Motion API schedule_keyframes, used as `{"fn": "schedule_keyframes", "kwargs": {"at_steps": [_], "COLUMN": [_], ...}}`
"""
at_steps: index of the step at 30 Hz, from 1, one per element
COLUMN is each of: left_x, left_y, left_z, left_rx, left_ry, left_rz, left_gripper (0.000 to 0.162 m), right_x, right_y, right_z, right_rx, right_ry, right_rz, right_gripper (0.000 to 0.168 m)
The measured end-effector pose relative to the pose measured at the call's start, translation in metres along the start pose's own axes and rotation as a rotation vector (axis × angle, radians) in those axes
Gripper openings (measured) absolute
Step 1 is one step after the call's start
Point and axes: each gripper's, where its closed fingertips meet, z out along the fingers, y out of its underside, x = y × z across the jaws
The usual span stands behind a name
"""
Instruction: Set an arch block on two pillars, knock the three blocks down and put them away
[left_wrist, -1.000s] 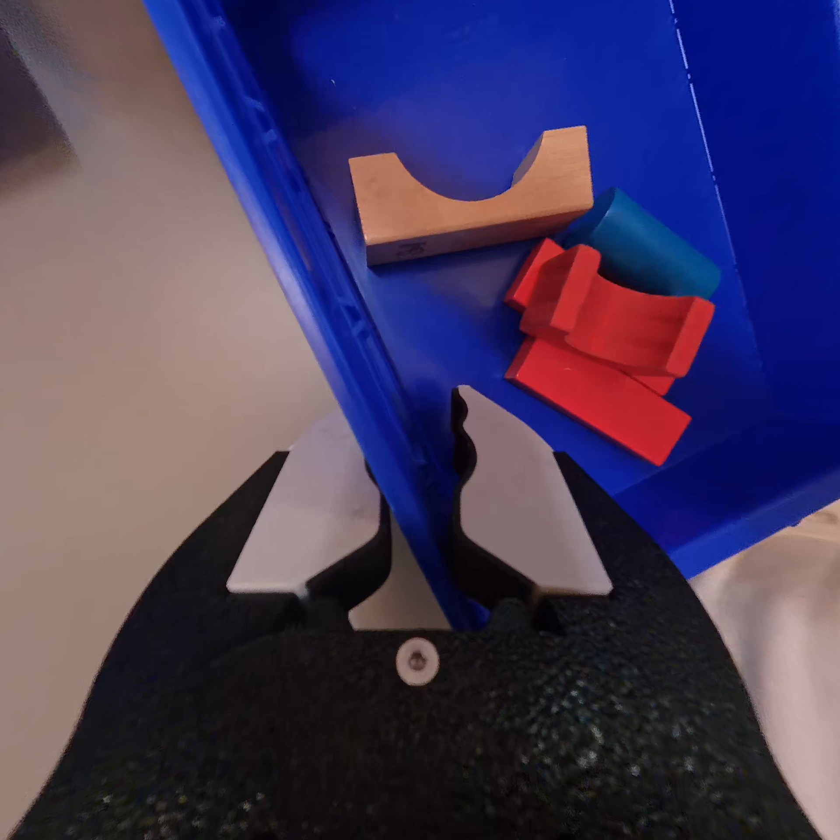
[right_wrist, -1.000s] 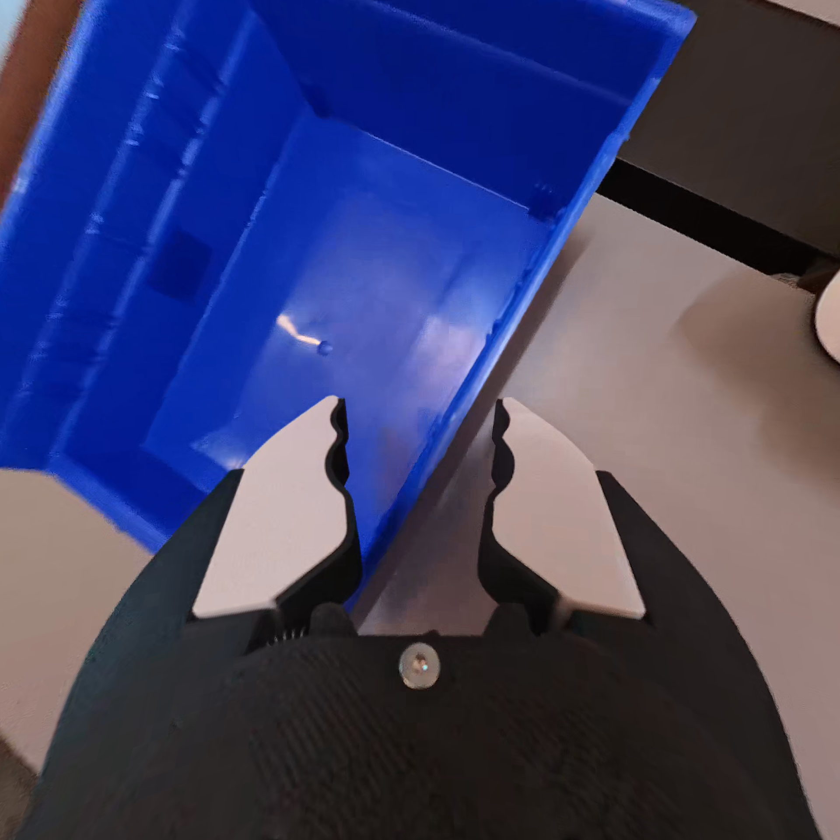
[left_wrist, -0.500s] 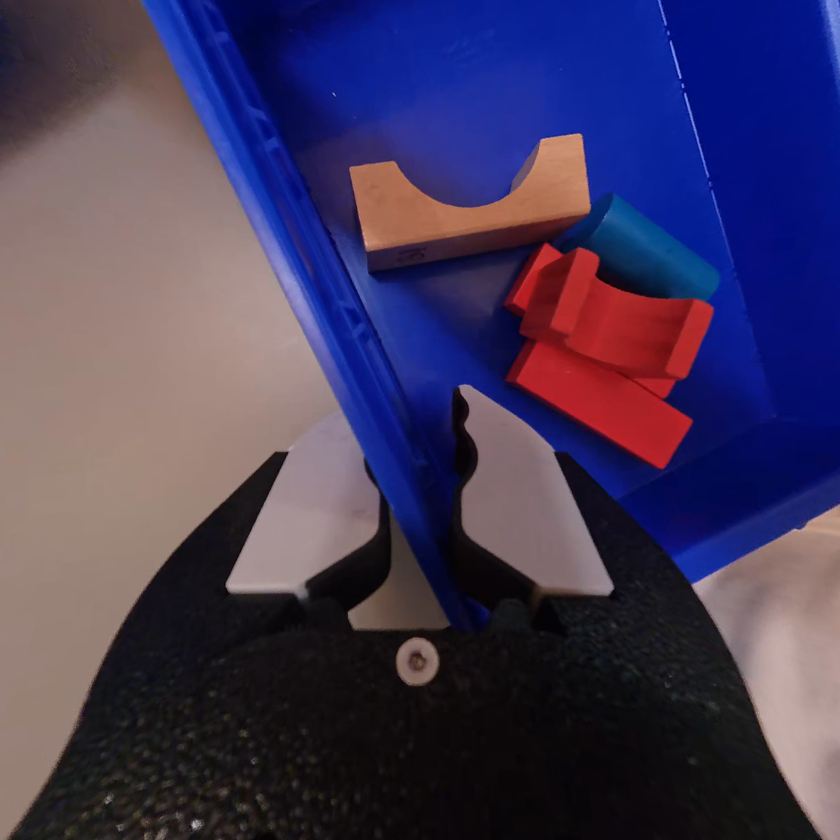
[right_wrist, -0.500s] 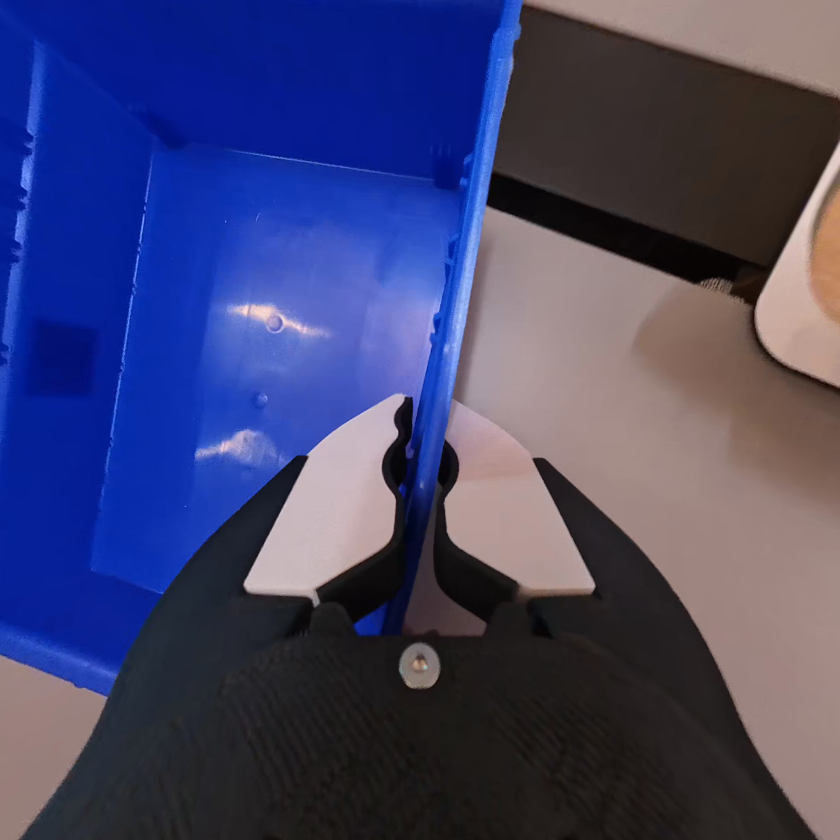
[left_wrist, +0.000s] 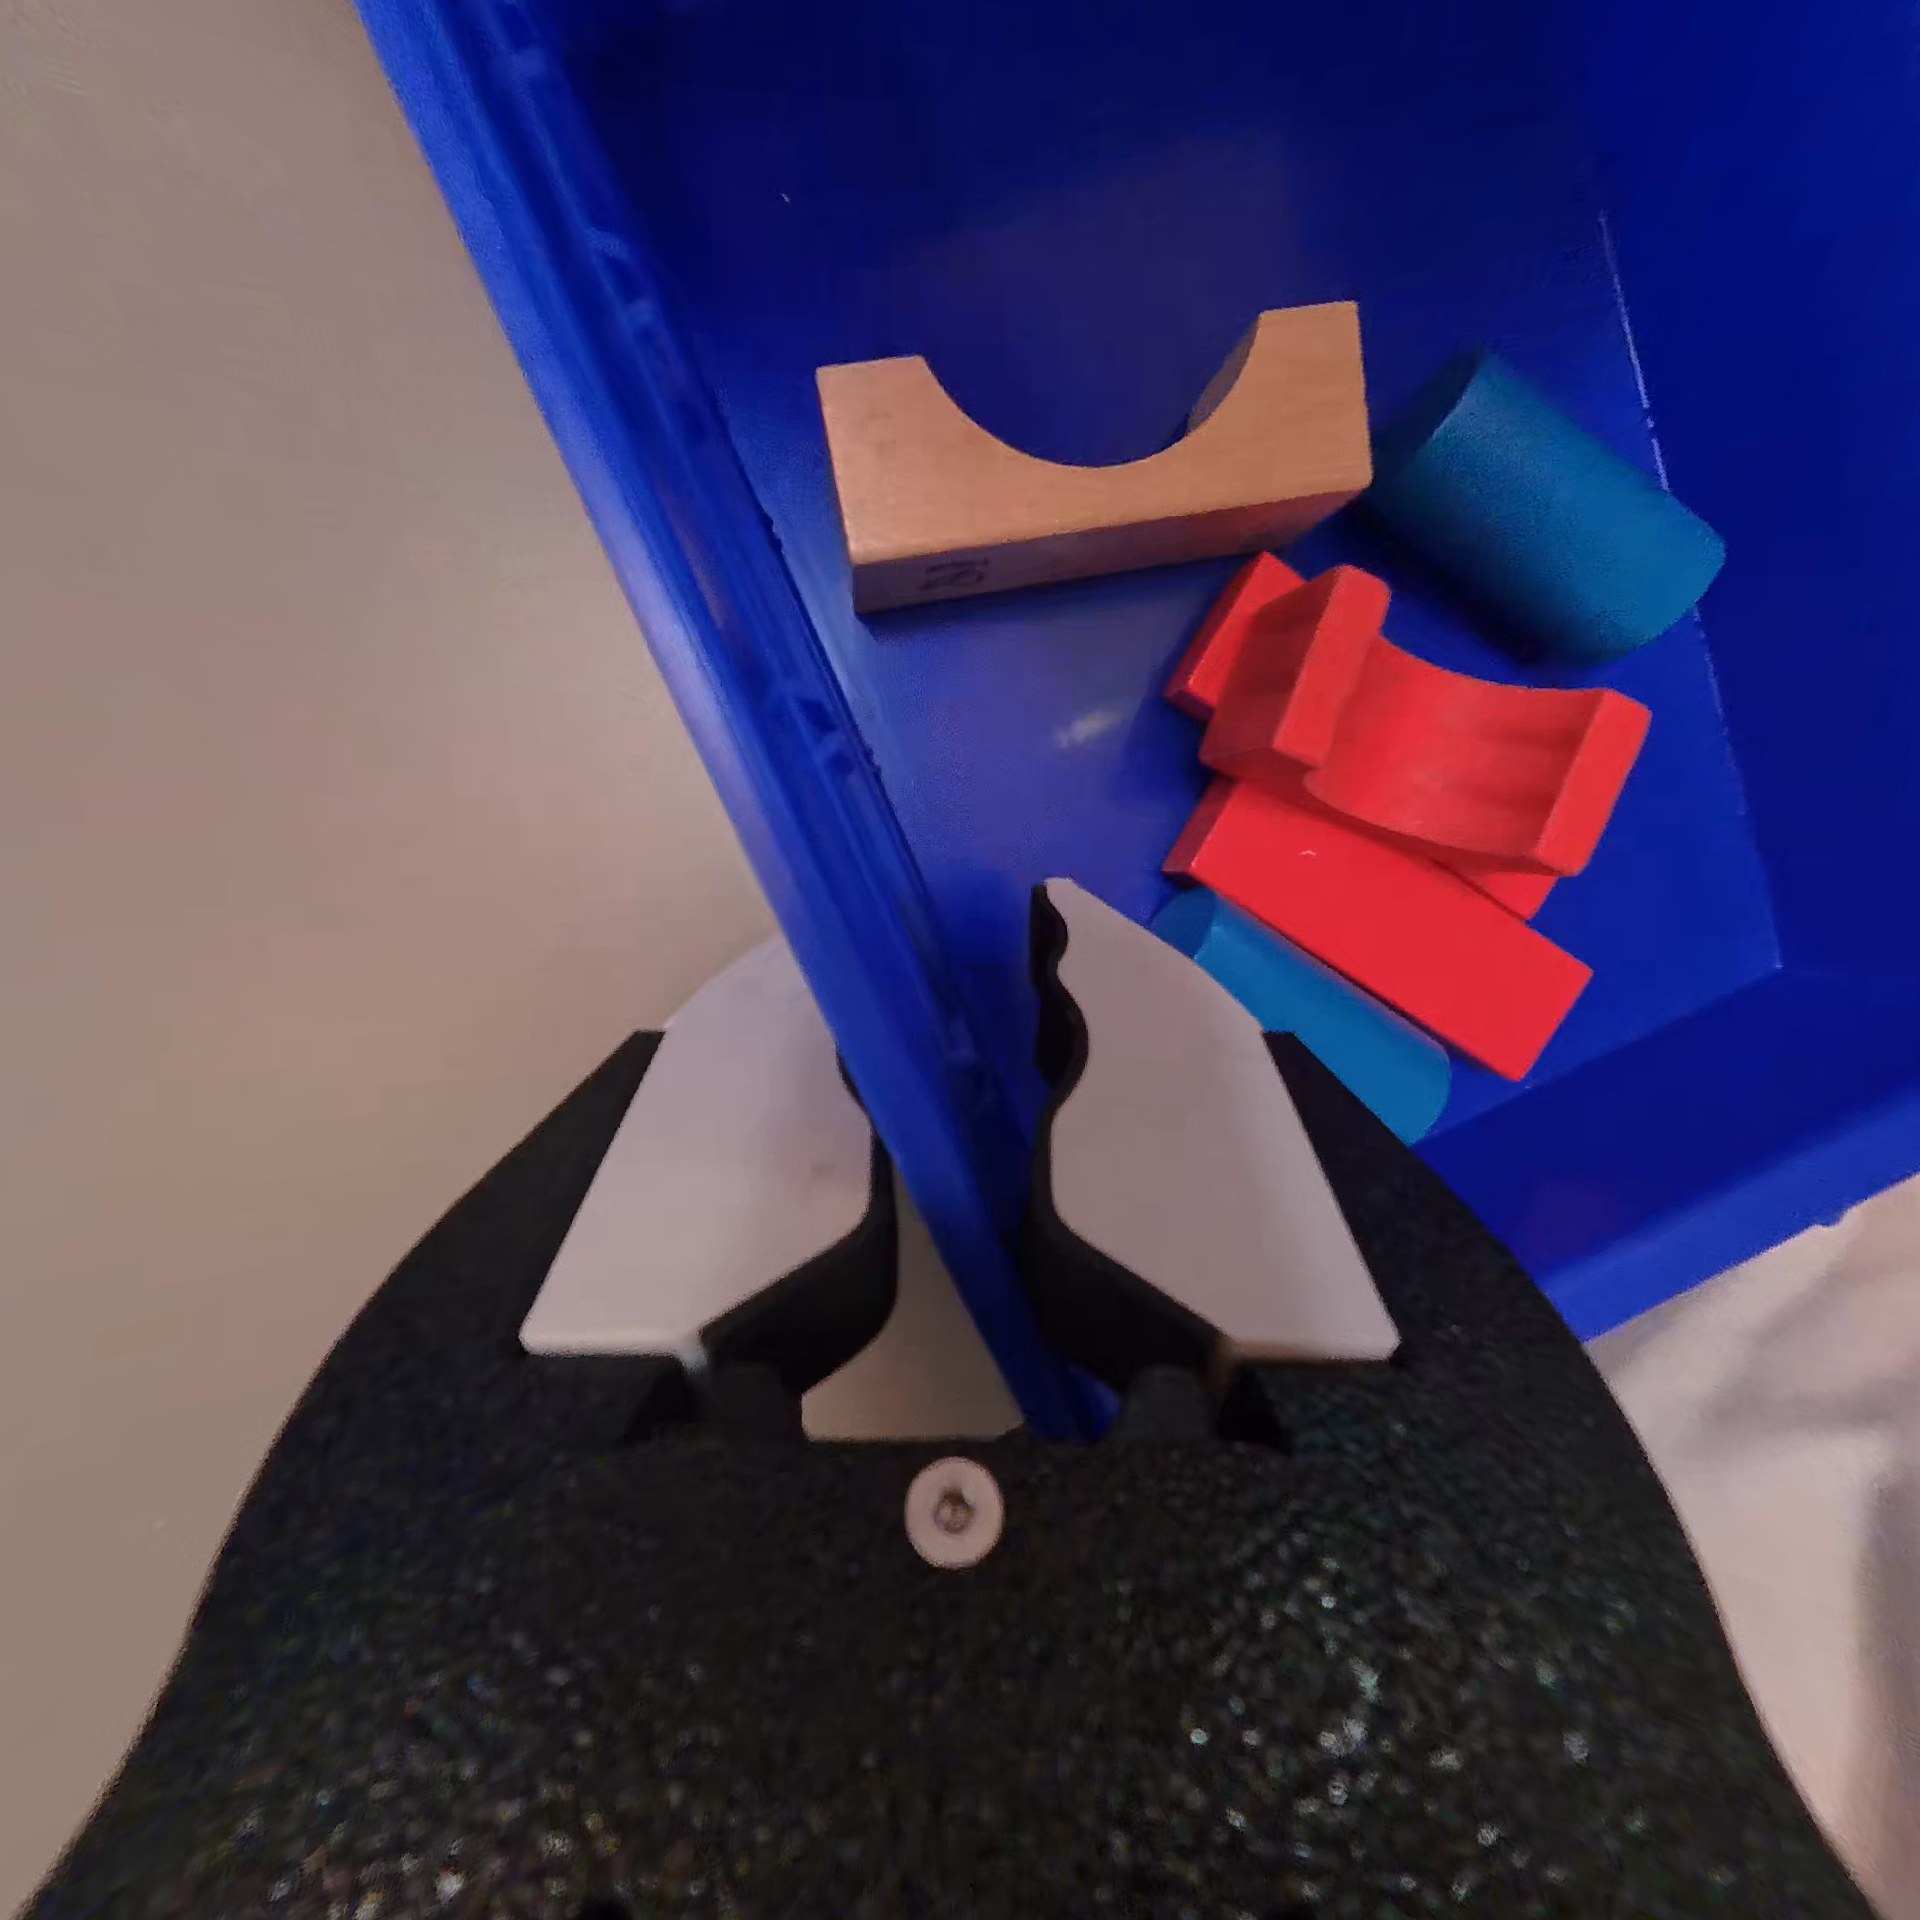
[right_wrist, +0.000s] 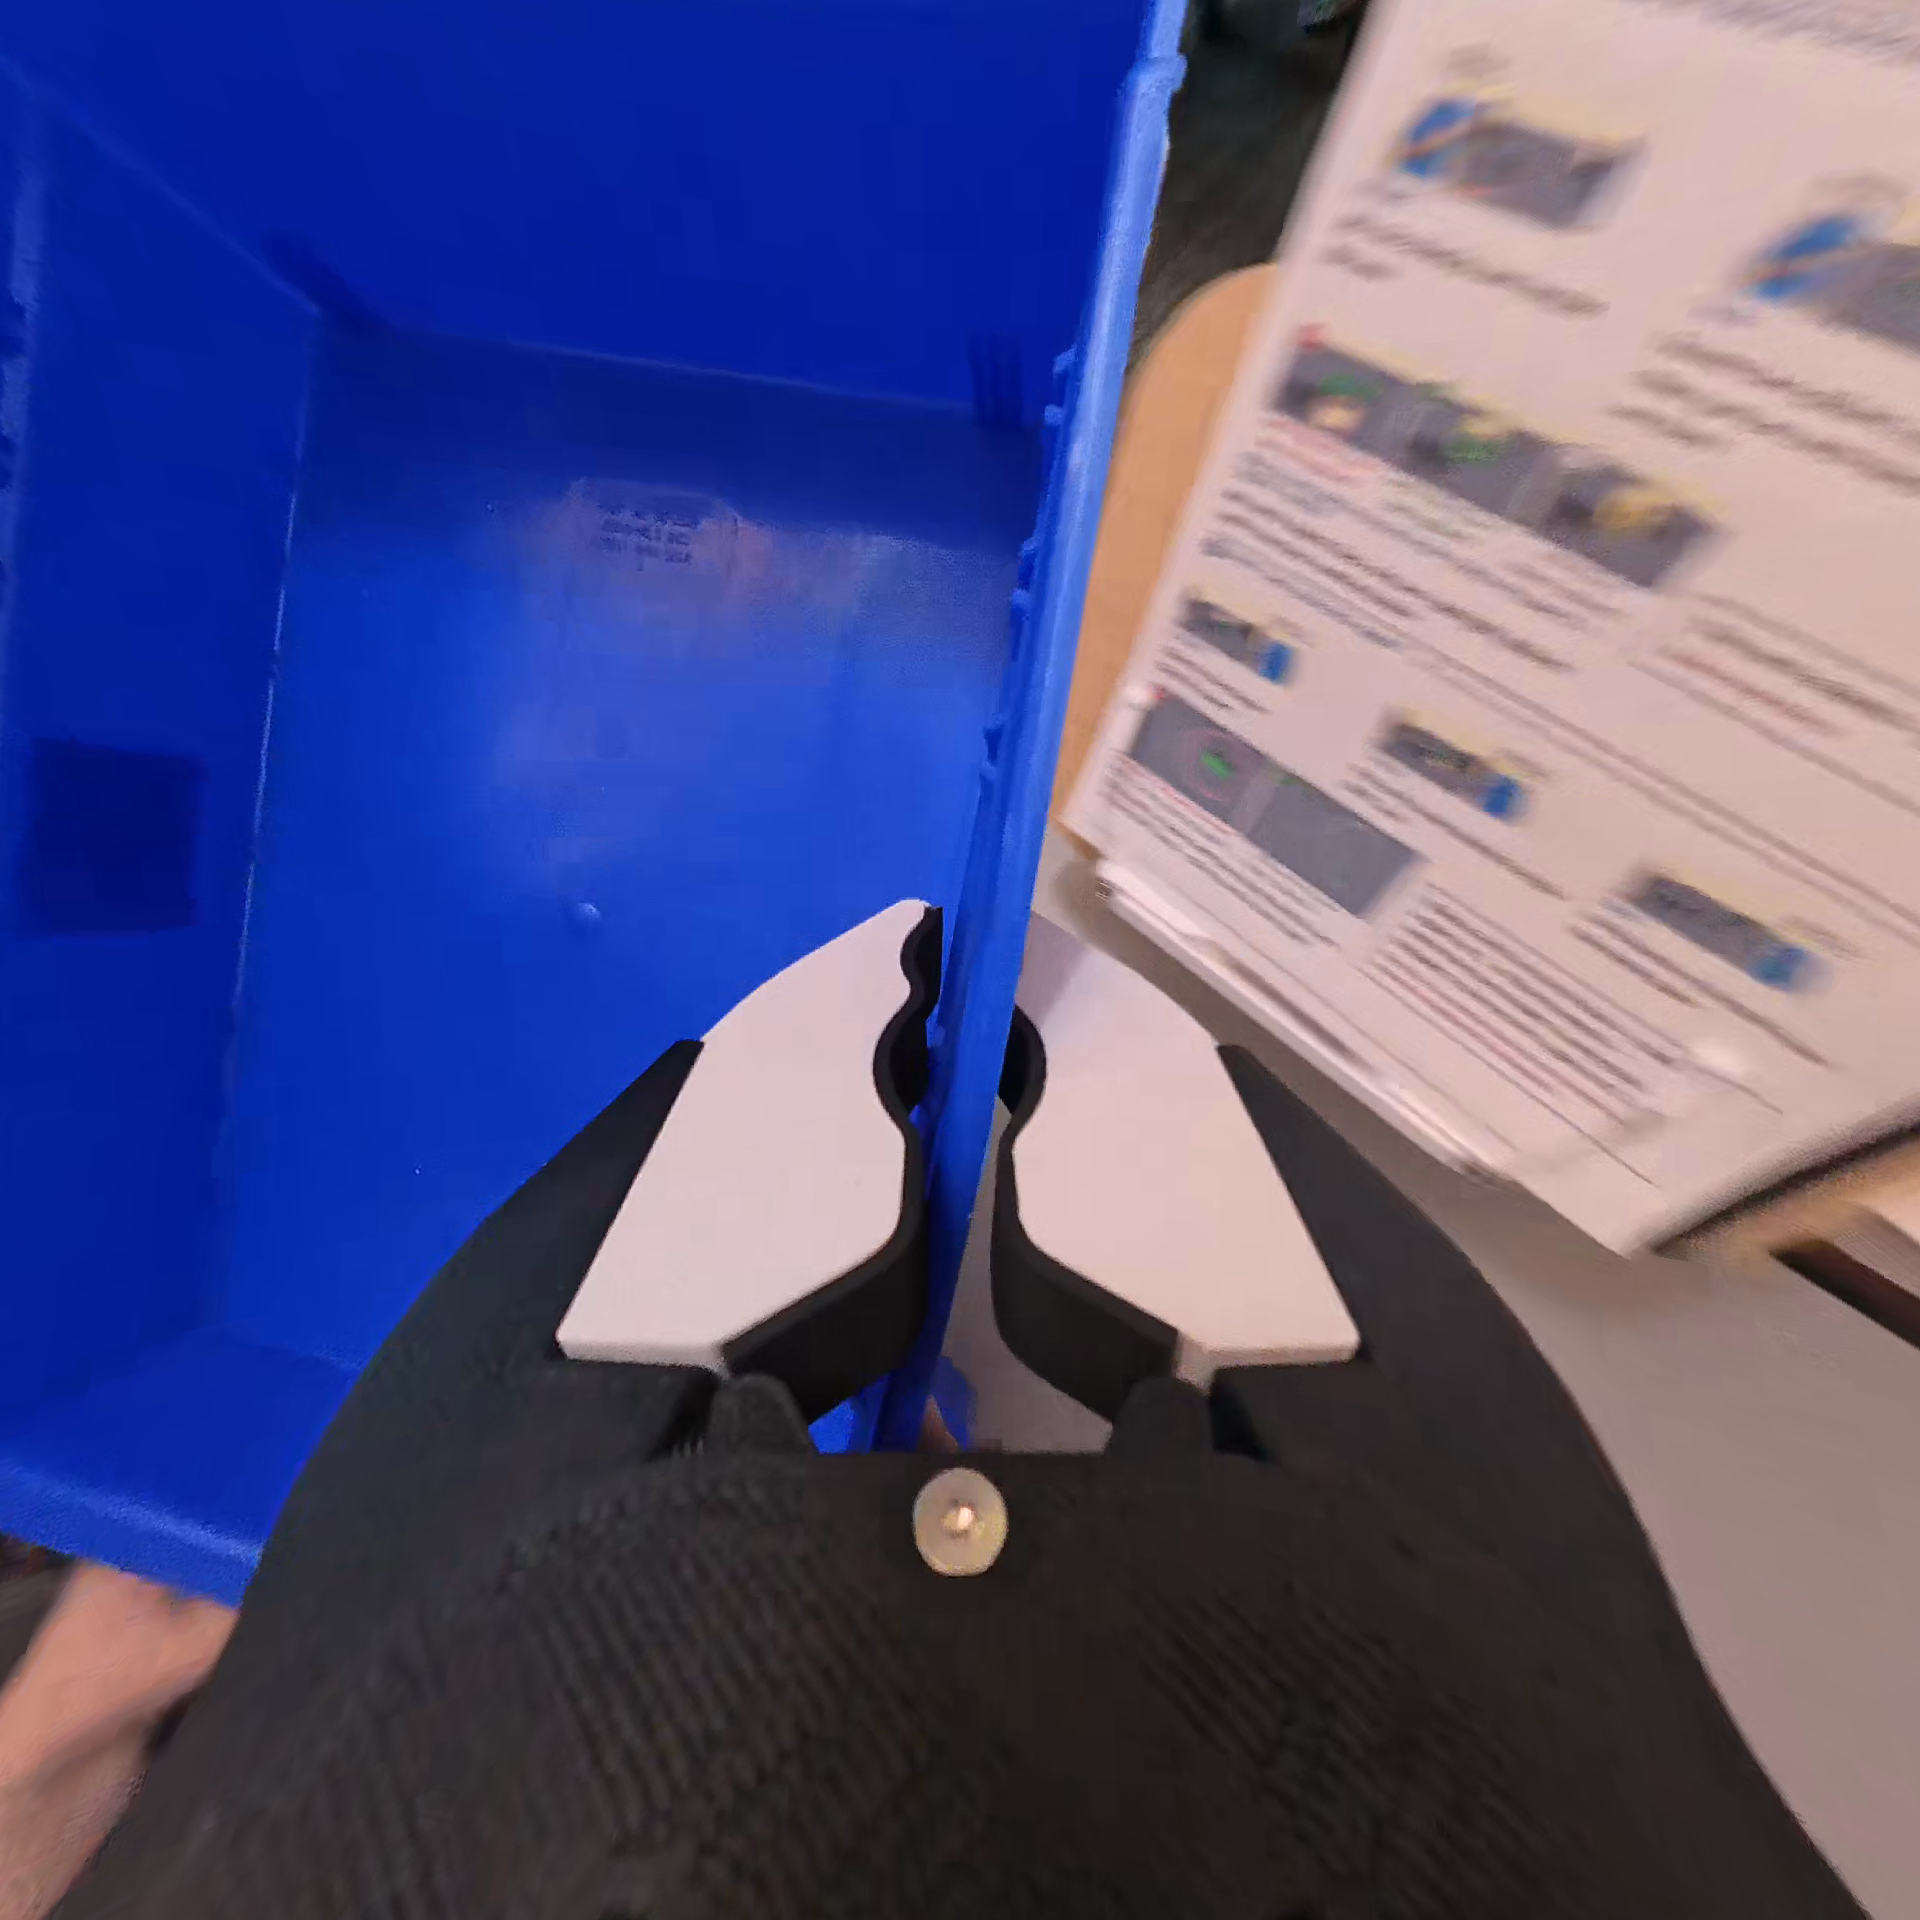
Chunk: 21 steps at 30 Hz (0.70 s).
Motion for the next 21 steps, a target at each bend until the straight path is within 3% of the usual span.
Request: {"fn": "schedule_keyframes", "kwargs": {"at_steps": [4,9,16,21], "left_x": [-0.031,-0.085,-0.163,-0.211], "left_y": [0.005,0.01,0.002,-0.012], "left_z": [-0.007,-0.016,-0.023,-0.023], "left_rx": [-0.004,-0.007,-0.008,-0.013], "left_ry": [-0.015,-0.044,-0.076,-0.077], "left_rz": [-0.027,-0.088,-0.146,-0.151], "left_gripper": [0.023,0.023,0.023,0.022], "right_x": [0.097,0.203,0.301,0.359], "right_y": [0.042,0.152,0.314,0.379], "right_z": [-0.096,-0.181,-0.228,-0.236], "right_rx": [0.023,-0.016,-0.127,-0.193], "right_ry": [0.144,0.228,0.269,0.363], "right_rz": [0.015,0.108,0.304,0.405], "right_gripper": [0.008,0.008,0.01,0.011]}}
